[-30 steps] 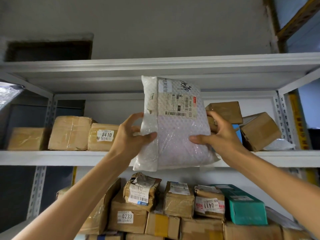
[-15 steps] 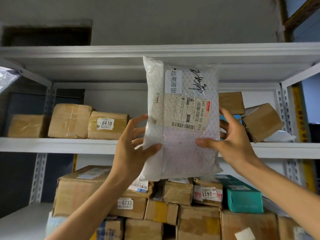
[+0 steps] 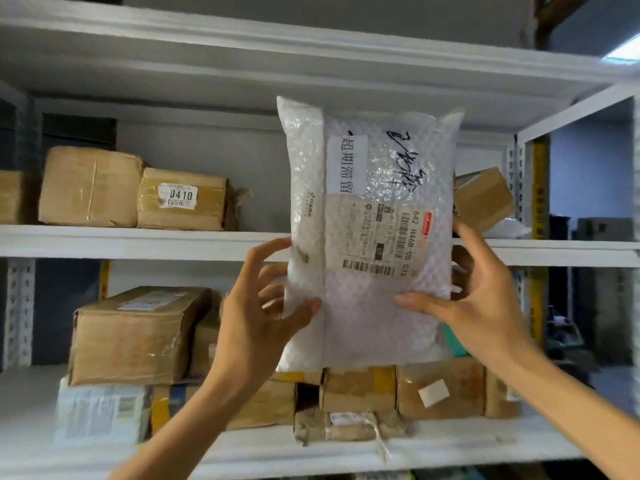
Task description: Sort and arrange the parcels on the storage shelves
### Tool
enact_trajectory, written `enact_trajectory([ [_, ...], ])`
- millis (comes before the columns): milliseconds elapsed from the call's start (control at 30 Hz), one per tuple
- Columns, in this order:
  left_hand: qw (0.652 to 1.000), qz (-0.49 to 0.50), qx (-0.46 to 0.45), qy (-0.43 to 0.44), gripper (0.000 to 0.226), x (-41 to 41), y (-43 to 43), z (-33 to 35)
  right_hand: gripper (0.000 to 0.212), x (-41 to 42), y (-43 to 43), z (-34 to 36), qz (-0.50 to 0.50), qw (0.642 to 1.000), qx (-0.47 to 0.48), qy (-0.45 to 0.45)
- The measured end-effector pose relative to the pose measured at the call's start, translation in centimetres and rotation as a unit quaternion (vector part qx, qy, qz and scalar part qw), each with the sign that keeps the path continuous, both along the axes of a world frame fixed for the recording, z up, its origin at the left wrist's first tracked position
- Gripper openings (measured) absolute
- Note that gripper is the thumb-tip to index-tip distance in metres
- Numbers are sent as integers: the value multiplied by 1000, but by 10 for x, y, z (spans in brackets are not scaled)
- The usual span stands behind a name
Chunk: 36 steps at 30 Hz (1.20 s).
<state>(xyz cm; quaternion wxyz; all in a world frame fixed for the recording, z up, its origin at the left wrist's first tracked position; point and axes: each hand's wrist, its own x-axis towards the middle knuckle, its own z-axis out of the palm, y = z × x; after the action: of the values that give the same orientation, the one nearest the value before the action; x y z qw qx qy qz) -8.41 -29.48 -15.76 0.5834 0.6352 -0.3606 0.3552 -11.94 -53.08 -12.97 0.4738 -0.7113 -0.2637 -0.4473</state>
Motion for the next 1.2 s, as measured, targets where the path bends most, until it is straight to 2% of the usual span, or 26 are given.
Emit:
enact_trajectory([
  [167,997,-70,12,-1,69,3,-22,-4,94,-33,-14,-9,-58,998,25,4],
  [333,985,-174,21,1,67,-5,-80,-15,91,-85,-46,-22,-132,989,64,0],
  [633,923,-378,53,45,69,-79,-239,-47,84,-224,-146,-68,-328,940,94,27],
  [867,847,-520,84,69,74,-176,-368,-73,81,-361,-200,-94,-516,848,111,49],
  [1100,744,-651,124,82,72,-301,-475,-107,88,-496,-222,-124,-661,730,158,68],
  [1200,703,-694,138,73,72,-360,-509,-114,91,-548,-226,-135,-720,668,177,64],
])
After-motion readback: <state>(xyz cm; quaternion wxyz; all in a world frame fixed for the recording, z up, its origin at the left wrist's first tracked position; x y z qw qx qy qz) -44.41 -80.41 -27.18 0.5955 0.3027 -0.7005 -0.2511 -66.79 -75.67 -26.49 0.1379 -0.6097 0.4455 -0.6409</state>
